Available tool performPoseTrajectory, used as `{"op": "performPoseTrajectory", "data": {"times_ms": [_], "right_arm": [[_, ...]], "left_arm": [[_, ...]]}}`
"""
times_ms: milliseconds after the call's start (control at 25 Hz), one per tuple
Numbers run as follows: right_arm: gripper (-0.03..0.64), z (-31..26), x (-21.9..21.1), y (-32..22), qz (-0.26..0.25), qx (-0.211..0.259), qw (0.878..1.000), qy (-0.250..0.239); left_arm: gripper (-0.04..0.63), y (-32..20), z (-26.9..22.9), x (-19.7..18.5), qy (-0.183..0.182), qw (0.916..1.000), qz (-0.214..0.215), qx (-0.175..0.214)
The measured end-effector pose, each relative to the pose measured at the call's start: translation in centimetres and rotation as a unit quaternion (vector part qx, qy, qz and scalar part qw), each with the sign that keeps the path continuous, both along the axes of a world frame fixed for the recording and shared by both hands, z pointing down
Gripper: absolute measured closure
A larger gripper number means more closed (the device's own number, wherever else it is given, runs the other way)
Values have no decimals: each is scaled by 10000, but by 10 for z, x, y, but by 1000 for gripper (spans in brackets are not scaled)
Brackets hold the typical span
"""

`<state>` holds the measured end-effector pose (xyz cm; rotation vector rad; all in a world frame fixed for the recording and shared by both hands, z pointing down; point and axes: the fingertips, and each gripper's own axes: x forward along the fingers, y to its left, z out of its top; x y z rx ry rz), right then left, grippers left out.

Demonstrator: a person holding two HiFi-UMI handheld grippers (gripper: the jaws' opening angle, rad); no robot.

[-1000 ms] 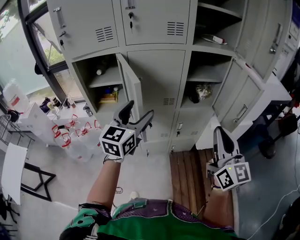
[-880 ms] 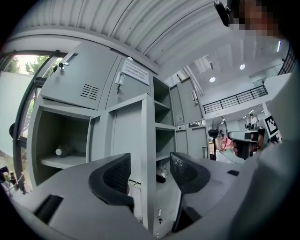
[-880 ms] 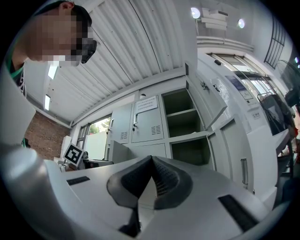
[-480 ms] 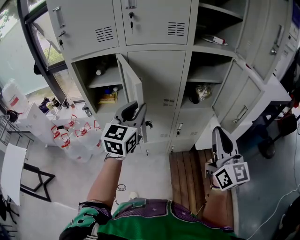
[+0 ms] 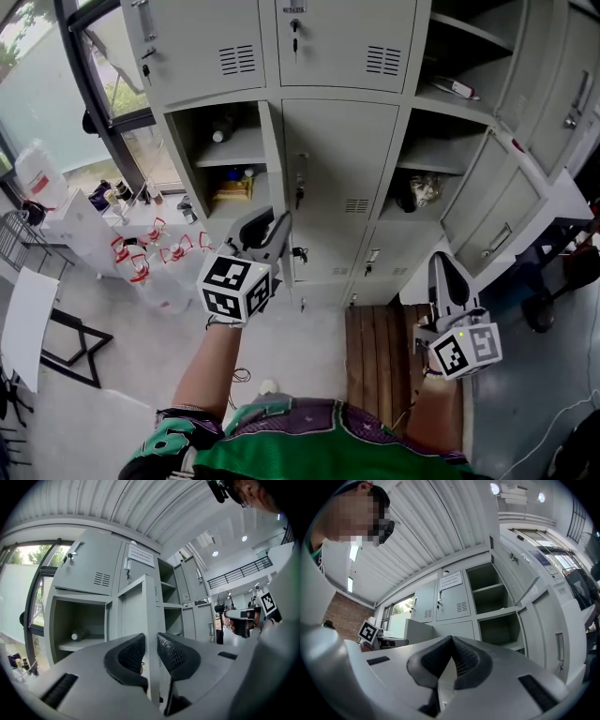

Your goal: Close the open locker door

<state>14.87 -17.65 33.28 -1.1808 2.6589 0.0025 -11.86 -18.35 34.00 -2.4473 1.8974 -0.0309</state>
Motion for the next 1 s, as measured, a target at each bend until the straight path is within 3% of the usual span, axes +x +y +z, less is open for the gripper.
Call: {"op": "performPoseTrajectory", "data": {"times_ms": [440, 1000], "right_arm": [[611, -2, -71, -3, -513, -15, 9985, 170], [611, -8, -142, 2, -557, 65, 9979, 324]], "left_arm": [[494, 27, -1, -77, 99, 9982, -586, -18], [495, 33, -3, -158, 90, 9971, -756, -20]]}}
